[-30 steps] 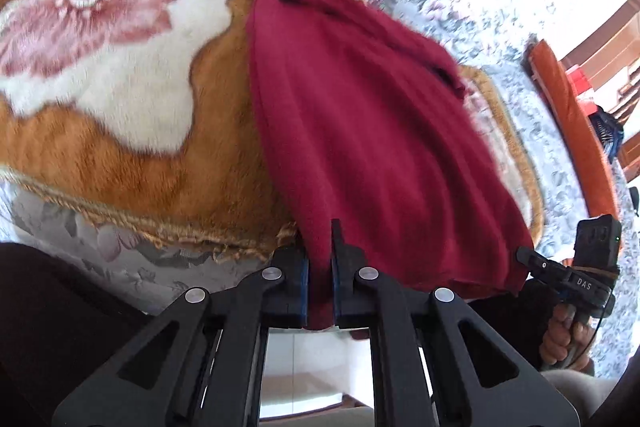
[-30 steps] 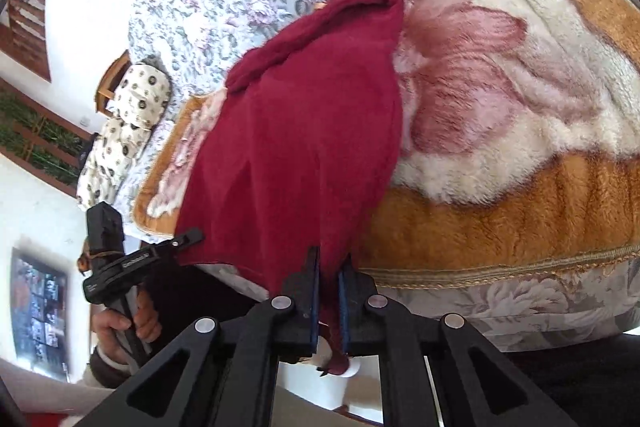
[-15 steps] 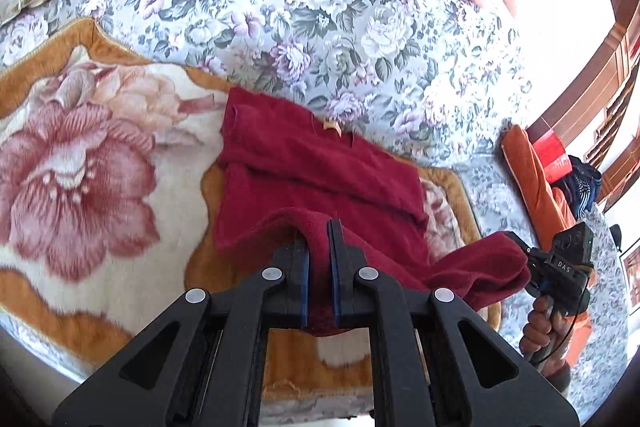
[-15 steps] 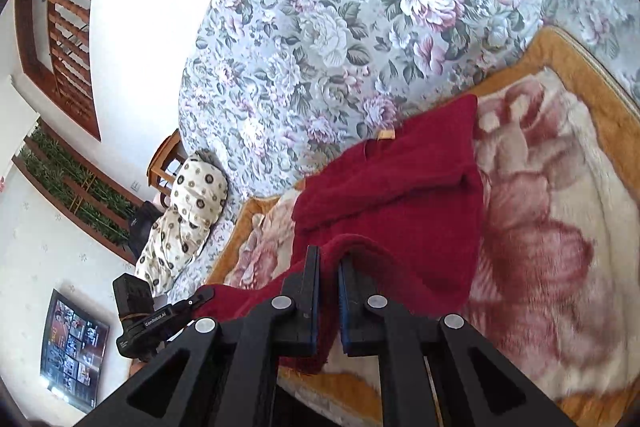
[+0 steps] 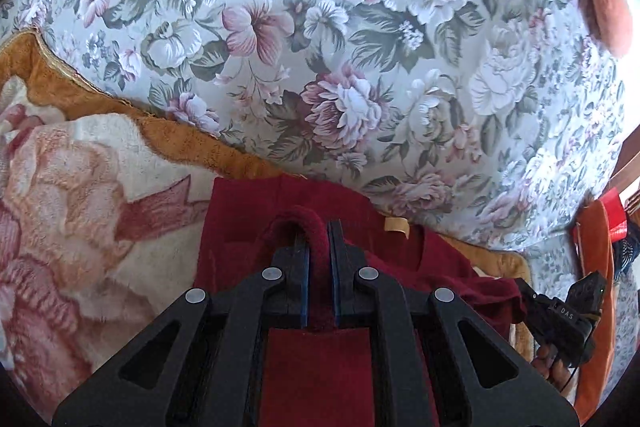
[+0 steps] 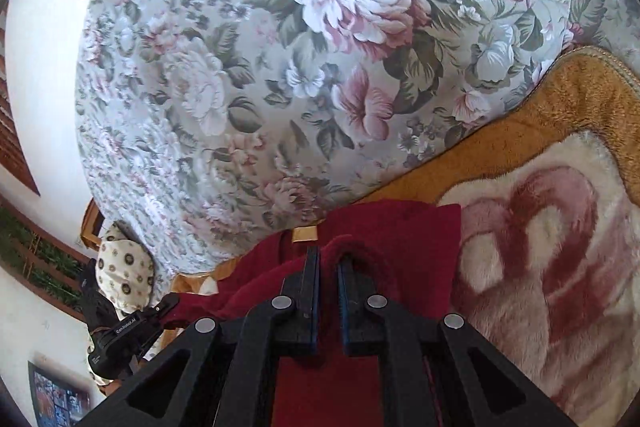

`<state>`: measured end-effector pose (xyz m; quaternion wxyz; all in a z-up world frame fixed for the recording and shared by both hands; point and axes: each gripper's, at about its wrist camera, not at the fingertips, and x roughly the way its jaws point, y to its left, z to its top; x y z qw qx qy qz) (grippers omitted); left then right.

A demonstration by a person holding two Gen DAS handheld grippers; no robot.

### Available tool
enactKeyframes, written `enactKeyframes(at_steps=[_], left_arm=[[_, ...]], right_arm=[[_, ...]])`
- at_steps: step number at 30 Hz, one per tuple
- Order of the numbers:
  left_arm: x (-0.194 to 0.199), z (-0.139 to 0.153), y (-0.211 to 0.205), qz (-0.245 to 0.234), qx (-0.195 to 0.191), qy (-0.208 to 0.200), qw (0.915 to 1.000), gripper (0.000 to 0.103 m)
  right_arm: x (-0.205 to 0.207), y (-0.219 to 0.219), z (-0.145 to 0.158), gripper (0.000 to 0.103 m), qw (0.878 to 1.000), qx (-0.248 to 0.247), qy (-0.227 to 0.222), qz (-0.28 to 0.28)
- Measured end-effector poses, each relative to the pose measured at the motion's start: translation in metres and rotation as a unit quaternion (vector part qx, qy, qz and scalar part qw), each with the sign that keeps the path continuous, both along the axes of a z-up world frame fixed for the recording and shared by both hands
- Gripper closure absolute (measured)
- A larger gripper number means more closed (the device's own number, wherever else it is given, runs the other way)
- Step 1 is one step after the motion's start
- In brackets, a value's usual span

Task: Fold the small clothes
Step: 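Grasp the sweater hem with both grippers and fold it toward the collar, then open both grippers and release the folded hem onto the sweater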

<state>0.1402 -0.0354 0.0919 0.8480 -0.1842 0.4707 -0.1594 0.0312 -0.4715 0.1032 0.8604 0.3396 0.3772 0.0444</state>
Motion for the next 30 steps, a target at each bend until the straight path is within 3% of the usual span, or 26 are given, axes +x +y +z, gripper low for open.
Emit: enactKeyframes(at_steps=[1,3,6,9,11,13,15,17,19,21,24,27,30], left_arm=[[0.009,-0.008,-0.002,-0.009,0.002,0.013,0.9999,0.096],[0.02,-0.019,0.001,-0.011,0.014,0.043,0.9989,0.091],[0.026,-0.018,0.011,-0.023,0.001,0.055,0.9982,0.087],[0.023,-0.001,0.018,-0.025,-0.001,0.052,0.9983,0.083],[0.019,0.013,0.019,-0.02,-0.004,0.041,0.9989,0.076],[0.012,0.033,0.022,0.01,0.008,-0.004,0.9999,0.029],[0.005,0.051,0.03,0.031,-0.028,-0.047,0.998,0.019],[0.006,0.056,0.029,0.023,-0.04,-0.039,0.9982,0.019],[0.003,0.058,0.021,0.01,-0.022,-0.034,0.9991,0.019],[-0.003,0.052,0.009,-0.008,-0.004,-0.031,0.9995,0.019],[-0.009,0.025,-0.015,-0.04,0.031,-0.008,0.9987,0.019],[0.003,-0.014,-0.034,-0.034,0.108,0.029,0.9931,0.019],[0.024,-0.042,-0.035,-0.021,0.122,0.057,0.9907,0.019]], right_arm=[[0.008,-0.001,-0.005,0.094,1.0,-0.008,0.009,0.002],[0.018,-0.006,-0.013,0.079,0.999,-0.01,0.045,0.011],[0.0,-0.019,0.0,0.063,1.0,0.008,0.011,-0.017],[-0.022,-0.031,0.015,0.06,0.999,0.005,-0.002,-0.051],[-0.028,-0.021,0.024,0.06,1.0,-0.011,-0.007,-0.02],[-0.03,0.002,0.032,0.06,0.998,-0.055,-0.011,0.023],[-0.027,0.031,0.037,0.06,0.993,-0.094,-0.021,0.07],[-0.019,0.058,0.035,0.06,0.986,-0.125,-0.018,0.106],[-0.002,0.078,0.023,0.06,0.98,-0.158,0.01,0.117],[0.02,0.084,0.006,0.06,0.98,-0.153,0.033,0.126],[0.046,0.077,-0.024,0.06,0.975,-0.185,0.095,0.079],[0.061,0.066,-0.034,0.064,0.976,-0.195,0.086,0.052],[0.074,0.067,-0.036,0.064,0.97,-0.221,0.093,0.045]])
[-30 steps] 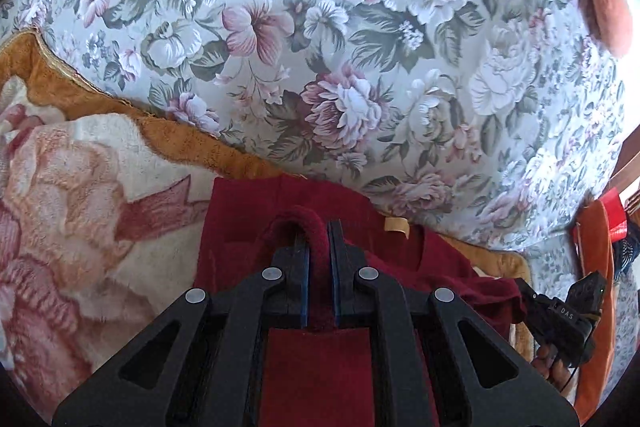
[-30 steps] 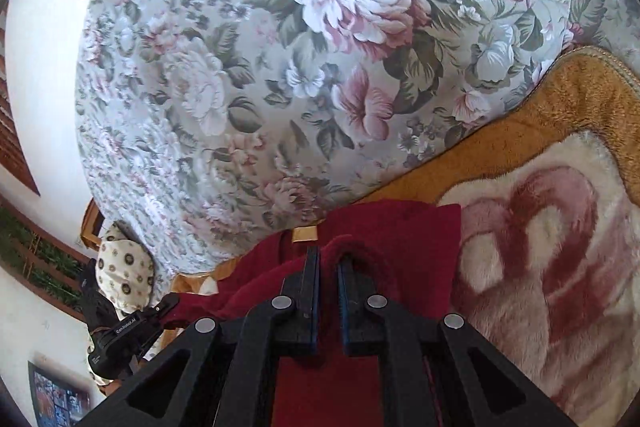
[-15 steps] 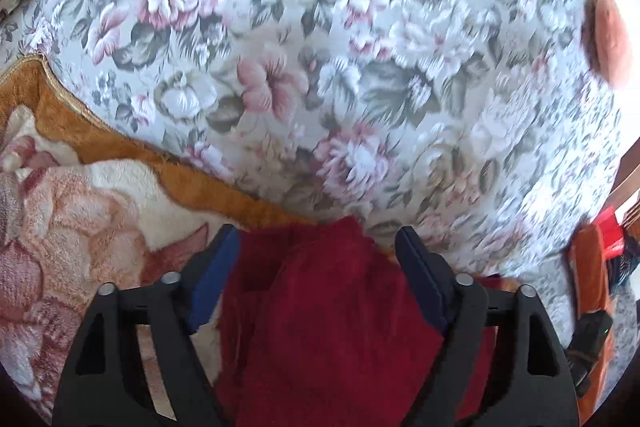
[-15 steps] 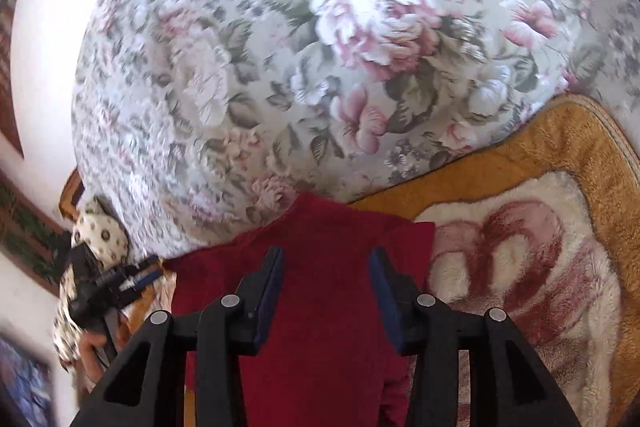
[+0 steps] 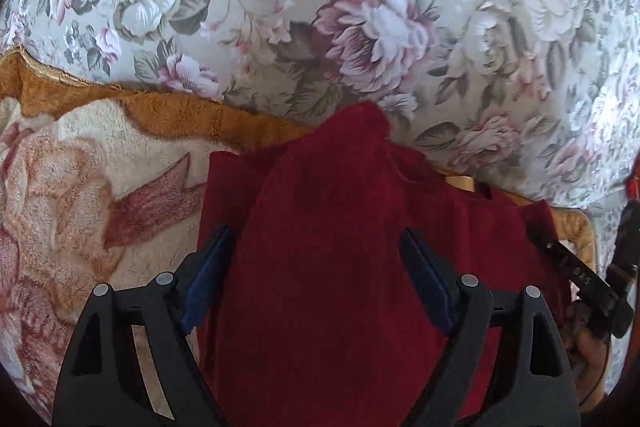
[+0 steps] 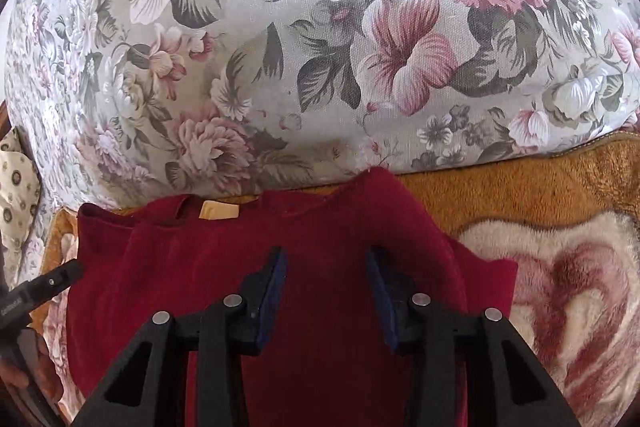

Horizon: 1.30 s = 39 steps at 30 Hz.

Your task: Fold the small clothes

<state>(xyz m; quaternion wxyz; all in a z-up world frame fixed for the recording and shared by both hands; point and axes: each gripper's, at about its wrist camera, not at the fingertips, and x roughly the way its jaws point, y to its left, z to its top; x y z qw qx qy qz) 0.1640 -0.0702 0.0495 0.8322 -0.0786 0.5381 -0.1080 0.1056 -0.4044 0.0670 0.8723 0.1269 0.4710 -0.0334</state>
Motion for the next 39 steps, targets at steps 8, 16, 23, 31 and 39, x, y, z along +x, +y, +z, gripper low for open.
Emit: enactKeyframes(at_steps=[8,16,23,31,39], left_arm=[[0.004,-0.003,0.013,0.027,0.019,-0.013,0.9994,0.019],[-0.032,0.012,0.025,0.028,0.019,-0.037,0.9987,0.019],[-0.07,0.028,0.023,0.012,0.023,-0.042,0.9988,0.019],[-0.126,0.03,0.06,0.071,-0.009,-0.036,0.9968,0.019],[-0.132,-0.004,0.069,0.082,-0.014,-0.009,0.9965,0.019]], right_arm=[[-0.037,0.005,0.043,0.063,0.999,-0.008,-0.029,0.022],[-0.088,0.005,0.044,0.063,0.997,-0.068,-0.03,0.005],[-0.088,0.003,0.041,0.062,0.998,-0.067,-0.018,0.01],[-0.079,0.066,0.055,0.062,0.994,0.037,-0.061,0.08],[0.003,0.174,0.028,0.062,0.987,0.041,-0.026,0.151]])
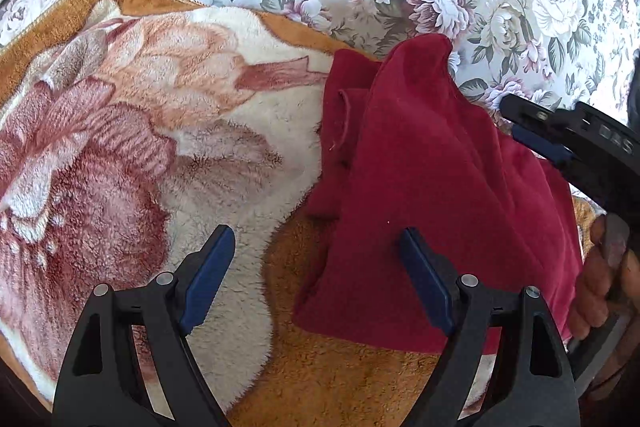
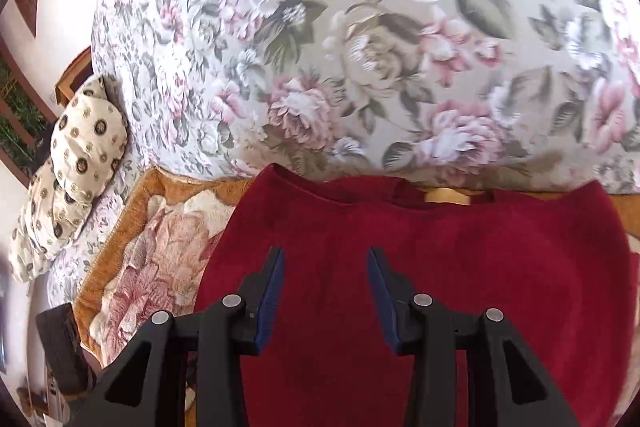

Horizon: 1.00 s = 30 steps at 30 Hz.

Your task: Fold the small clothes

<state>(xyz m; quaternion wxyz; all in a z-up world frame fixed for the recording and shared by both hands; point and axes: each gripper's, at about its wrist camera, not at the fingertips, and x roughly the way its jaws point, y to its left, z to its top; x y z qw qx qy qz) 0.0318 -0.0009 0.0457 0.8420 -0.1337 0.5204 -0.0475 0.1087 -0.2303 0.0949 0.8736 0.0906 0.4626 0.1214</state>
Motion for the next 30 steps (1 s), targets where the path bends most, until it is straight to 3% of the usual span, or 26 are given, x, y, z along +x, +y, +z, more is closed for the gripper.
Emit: enactKeyframes(at_steps=[2,6,9,12,15,18,20,24,26,30], left_arm=[[0.001,-0.003,0.003,0.0,-0.013,0.007,0.9999,0.019],[0.006,-0.002,0.002,-0.011,-0.004,0.006,0.9999,0.019],[0.01,-0.006,0.004,-0.013,-0.013,0.014,0.9997,0.019],[0.01,-0.004,0.005,-0.018,-0.017,0.015,0.9996,0.019],[0.008,-0.002,0.006,-0.016,-0.017,0.015,0.9996,0.019],[0.008,0.0,0.01,-0.013,-0.036,0.02,0.9991,0.019],[0.007,0.004,0.011,-0.013,-0.038,0.018,0.999,0.019],[0.003,0.009,0.014,-0.01,-0.043,0.015,0.9989,0.019],[-0.001,0.015,0.012,-0.011,-0.045,0.01,0.9989,0.019],[-0.009,0.03,0.004,-0.02,-0.05,-0.026,0.9982,0.019]], right_arm=[[0.024,0.026,-0.016,0.063,0.999,-0.034,0.014,0.007],[0.065,0.062,-0.043,0.064,0.998,-0.047,0.026,0.016],[0.086,0.087,-0.069,0.064,0.994,-0.074,0.065,0.048],[0.082,0.086,-0.062,0.064,0.995,-0.073,0.05,0.054],[0.06,0.06,-0.041,0.064,0.998,-0.016,0.034,0.045],[0.018,0.026,-0.015,0.064,0.999,0.007,0.013,0.03],[-0.014,-0.001,0.001,0.064,1.0,-0.002,-0.013,0.012],[-0.073,-0.067,0.028,0.064,0.994,-0.067,-0.048,-0.073],[-0.096,-0.095,0.031,0.063,0.99,-0.087,-0.035,-0.109],[-0.134,-0.128,0.026,0.063,0.989,-0.067,-0.012,-0.129]])
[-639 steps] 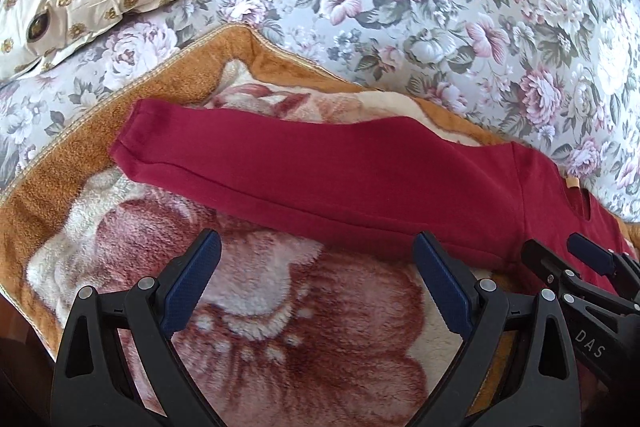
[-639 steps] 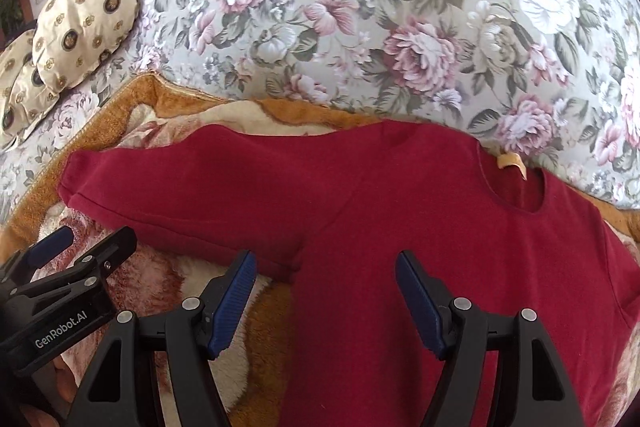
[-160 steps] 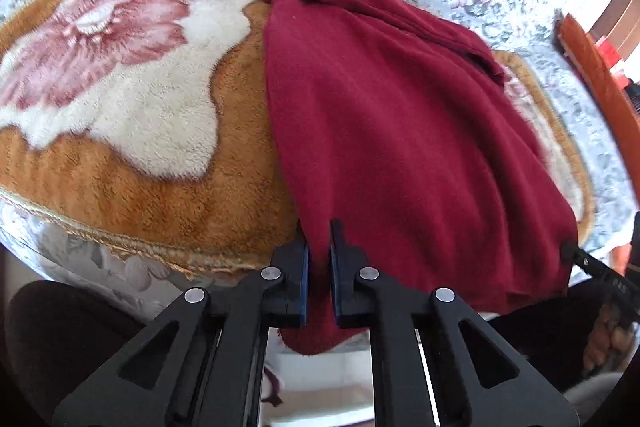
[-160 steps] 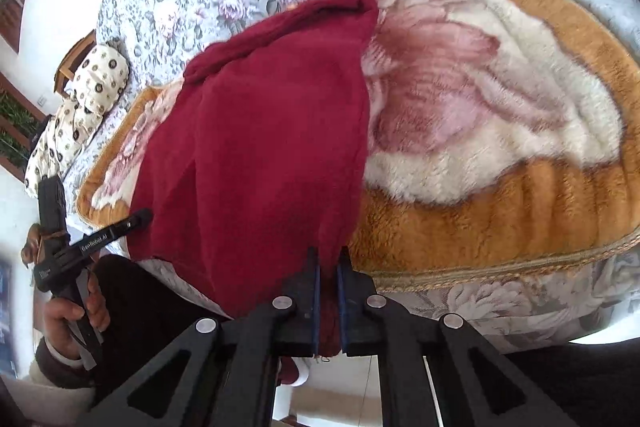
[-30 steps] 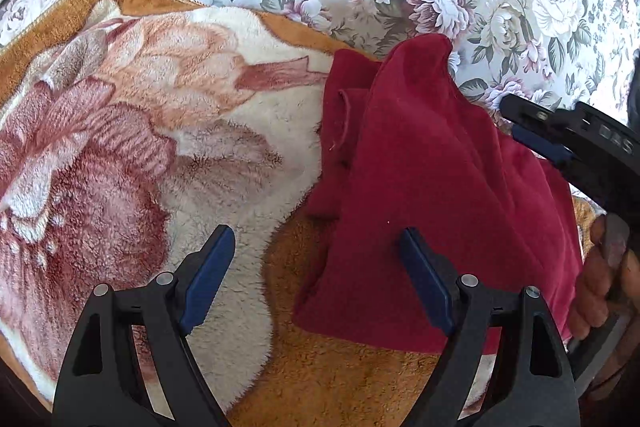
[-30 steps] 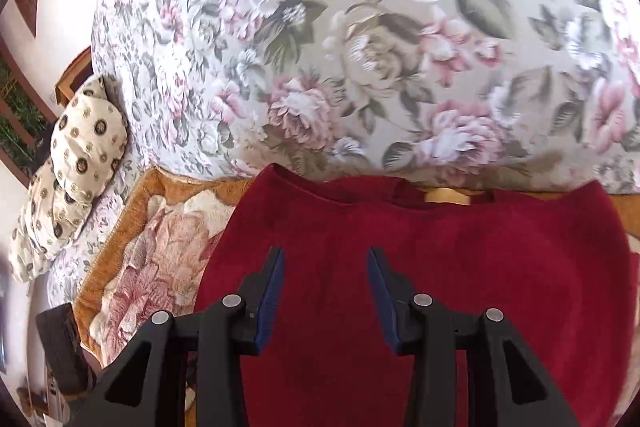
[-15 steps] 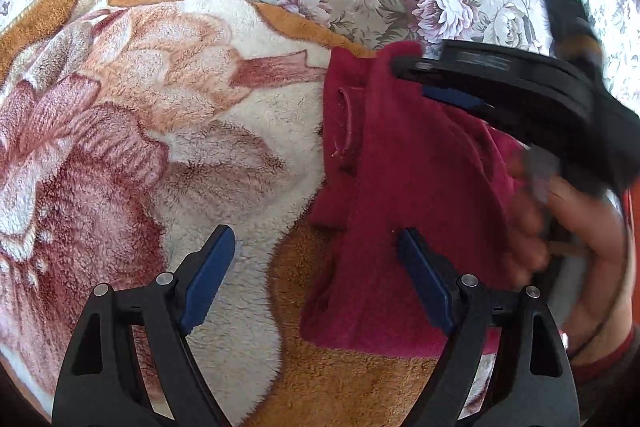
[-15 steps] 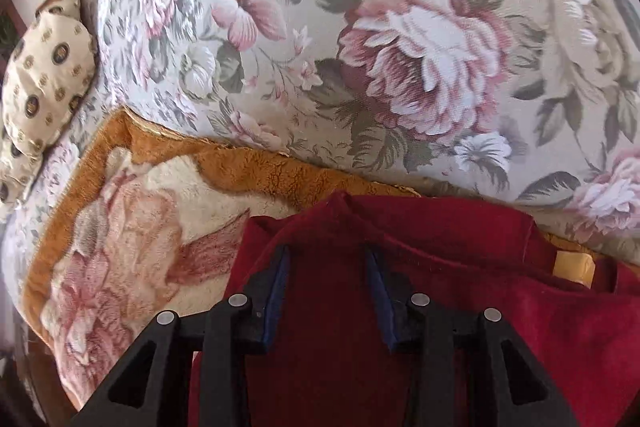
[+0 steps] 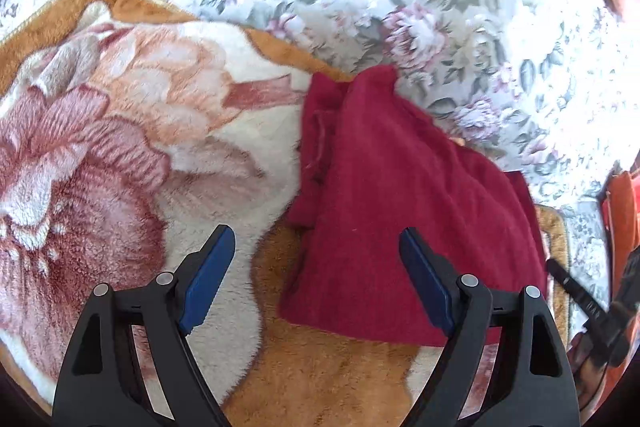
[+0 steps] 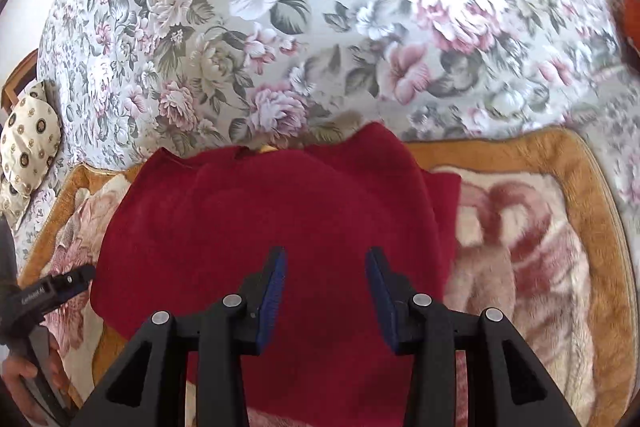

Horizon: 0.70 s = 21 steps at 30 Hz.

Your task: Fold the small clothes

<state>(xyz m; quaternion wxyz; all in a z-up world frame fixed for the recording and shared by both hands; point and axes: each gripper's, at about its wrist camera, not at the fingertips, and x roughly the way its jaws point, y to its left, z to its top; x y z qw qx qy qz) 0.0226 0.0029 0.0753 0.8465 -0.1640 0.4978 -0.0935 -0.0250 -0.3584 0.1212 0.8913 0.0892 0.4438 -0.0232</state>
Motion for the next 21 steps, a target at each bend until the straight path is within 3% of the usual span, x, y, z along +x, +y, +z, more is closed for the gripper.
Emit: enactKeyframes(at_steps=[6,10,17,21], left_arm=[[-0.005,0.005,-0.016,-0.019,0.012,-0.033,0.9992,0.019],[0.001,-0.001,-0.011,-0.026,-0.017,-0.018,0.9994,0.019],[0.005,-0.011,-0.005,-0.026,-0.004,-0.008,0.9996,0.019],[0.009,-0.02,-0.003,-0.03,0.009,0.002,0.9995,0.019]], right_arm=[[-0.011,-0.002,0.003,0.063,1.0,0.02,-0.007,0.0],[-0.004,-0.015,0.009,0.063,0.999,0.002,-0.014,-0.03],[0.035,-0.064,-0.003,0.063,0.996,-0.032,0.004,-0.088],[0.056,-0.081,-0.015,0.063,0.994,-0.012,0.008,-0.106]])
